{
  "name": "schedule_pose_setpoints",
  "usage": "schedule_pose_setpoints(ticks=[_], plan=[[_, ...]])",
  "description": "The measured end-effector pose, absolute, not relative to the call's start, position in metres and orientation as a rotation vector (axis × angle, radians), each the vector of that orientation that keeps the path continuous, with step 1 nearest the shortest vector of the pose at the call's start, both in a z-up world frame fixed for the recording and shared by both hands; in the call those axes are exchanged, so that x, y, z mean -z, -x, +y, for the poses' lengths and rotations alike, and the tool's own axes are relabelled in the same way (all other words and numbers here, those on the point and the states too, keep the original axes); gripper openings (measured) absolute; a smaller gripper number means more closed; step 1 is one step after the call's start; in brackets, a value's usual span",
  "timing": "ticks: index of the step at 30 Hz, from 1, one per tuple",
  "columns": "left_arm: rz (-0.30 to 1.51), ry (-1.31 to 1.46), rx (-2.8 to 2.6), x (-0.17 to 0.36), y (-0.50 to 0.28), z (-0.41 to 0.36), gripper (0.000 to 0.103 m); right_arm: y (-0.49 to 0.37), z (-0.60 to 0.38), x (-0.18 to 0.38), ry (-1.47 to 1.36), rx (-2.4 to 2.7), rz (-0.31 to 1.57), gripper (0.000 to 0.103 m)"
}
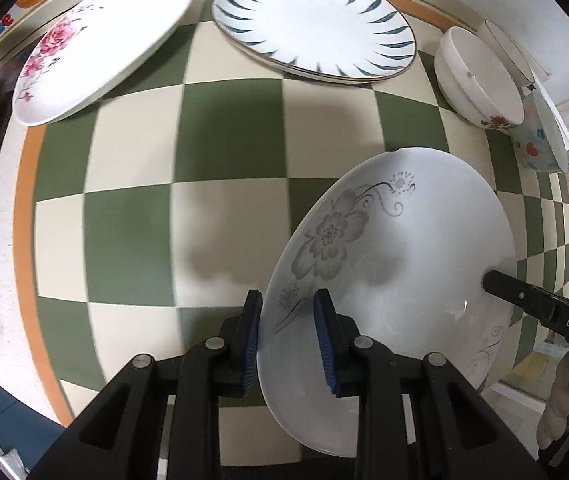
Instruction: Organize plates and bowls
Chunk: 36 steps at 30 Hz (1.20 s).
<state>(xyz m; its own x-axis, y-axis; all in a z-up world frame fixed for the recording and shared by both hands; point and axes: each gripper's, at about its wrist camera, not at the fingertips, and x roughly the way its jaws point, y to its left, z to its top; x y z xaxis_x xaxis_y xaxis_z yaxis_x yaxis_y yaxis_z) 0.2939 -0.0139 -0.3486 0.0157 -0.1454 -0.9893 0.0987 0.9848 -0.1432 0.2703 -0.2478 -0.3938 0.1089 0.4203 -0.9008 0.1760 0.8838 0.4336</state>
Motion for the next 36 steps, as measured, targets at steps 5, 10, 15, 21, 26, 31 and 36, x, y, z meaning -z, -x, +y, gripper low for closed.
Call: schedule_pose_setpoints(ticks=[5, 10, 15, 21, 26, 31, 36], plan=[[1.546, 0.032, 0.163, 0.344, -0.296, -0.002, 0.024, -0.278, -0.257, 0.4, -0.501, -0.193, 1.468, 0.018], [1.549, 0.035, 0.137, 0.34, -0.293, 0.014, 0.024, -0.285, -0.256, 0.403, -0.493, -0.209, 1.477, 0.018], [1.552, 0.036, 0.116, 0.339, -0.289, 0.028, 0.025, -0.287, -0.252, 0.402, -0.473, -0.223, 1.475, 0.018], [1.557, 0.042, 0.124, 0.332, -0.287, 0.039, 0.025, -0.288, -0.248, 0.4, -0.439, -0.216, 1.487, 0.018], [1.439, 0.129, 0.063, 0.27, -0.292, 0.1, 0.026, -0.287, -0.258, 0.372, -0.451, -0.16, 1.497, 0.018], [1.309, 0.234, -0.089, 0.239, -0.317, 0.164, 0.036, -0.309, -0.223, 0.289, -0.426, -0.202, 1.364, 0.051], [1.333, 0.307, -0.197, 0.276, -0.37, 0.206, 0.036, -0.407, -0.116, 0.284, -0.363, -0.404, 1.334, 0.059]])
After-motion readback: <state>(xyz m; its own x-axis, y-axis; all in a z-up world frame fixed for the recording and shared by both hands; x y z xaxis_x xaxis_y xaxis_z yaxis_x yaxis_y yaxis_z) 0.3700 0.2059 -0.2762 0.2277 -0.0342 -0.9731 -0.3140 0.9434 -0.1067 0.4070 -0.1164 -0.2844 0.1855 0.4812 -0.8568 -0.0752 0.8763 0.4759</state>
